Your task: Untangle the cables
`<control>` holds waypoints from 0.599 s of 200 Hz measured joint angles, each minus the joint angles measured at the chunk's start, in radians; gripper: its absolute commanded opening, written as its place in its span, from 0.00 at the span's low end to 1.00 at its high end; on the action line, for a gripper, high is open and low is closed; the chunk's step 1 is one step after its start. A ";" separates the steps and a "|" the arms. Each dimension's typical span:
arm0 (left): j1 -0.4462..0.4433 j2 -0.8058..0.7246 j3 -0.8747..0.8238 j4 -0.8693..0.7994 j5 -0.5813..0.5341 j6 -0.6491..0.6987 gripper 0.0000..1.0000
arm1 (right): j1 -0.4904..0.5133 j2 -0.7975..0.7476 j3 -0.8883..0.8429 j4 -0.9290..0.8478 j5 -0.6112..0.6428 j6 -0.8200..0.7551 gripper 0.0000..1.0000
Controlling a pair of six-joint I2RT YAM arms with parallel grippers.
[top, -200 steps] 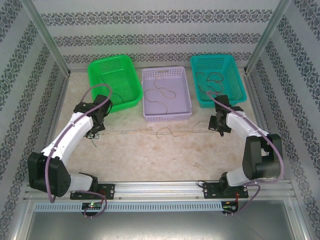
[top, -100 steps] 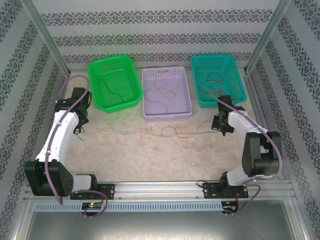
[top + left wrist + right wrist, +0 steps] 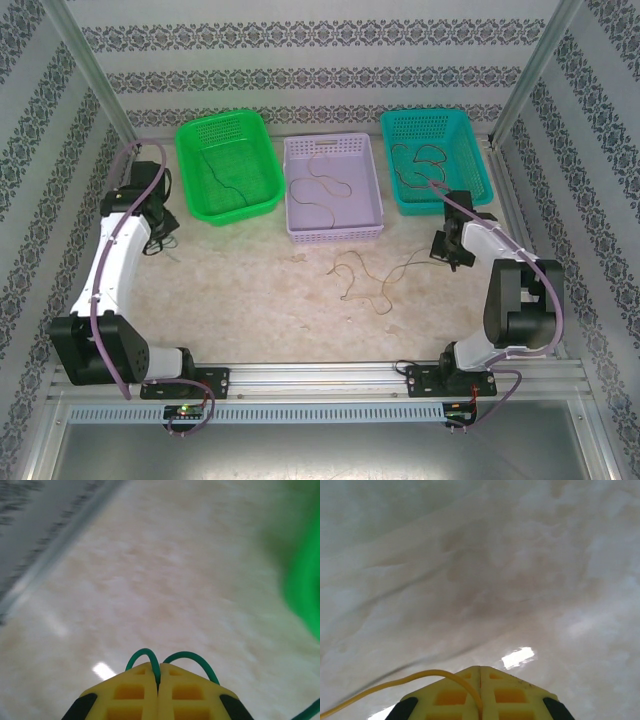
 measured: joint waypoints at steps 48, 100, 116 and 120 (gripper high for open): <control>-0.232 -0.009 -0.054 0.229 0.385 -0.006 0.00 | 0.083 -0.021 0.024 -0.016 -0.049 0.034 0.39; -0.297 -0.034 -0.057 0.426 0.665 -0.077 0.00 | 0.267 -0.190 0.219 -0.079 -0.082 0.073 0.46; -0.309 -0.018 -0.056 0.472 0.717 -0.097 0.00 | 0.370 -0.233 0.274 -0.074 -0.095 0.094 0.45; -0.311 -0.014 -0.055 0.480 0.728 -0.101 0.00 | 0.391 -0.240 0.282 -0.068 -0.103 0.097 0.44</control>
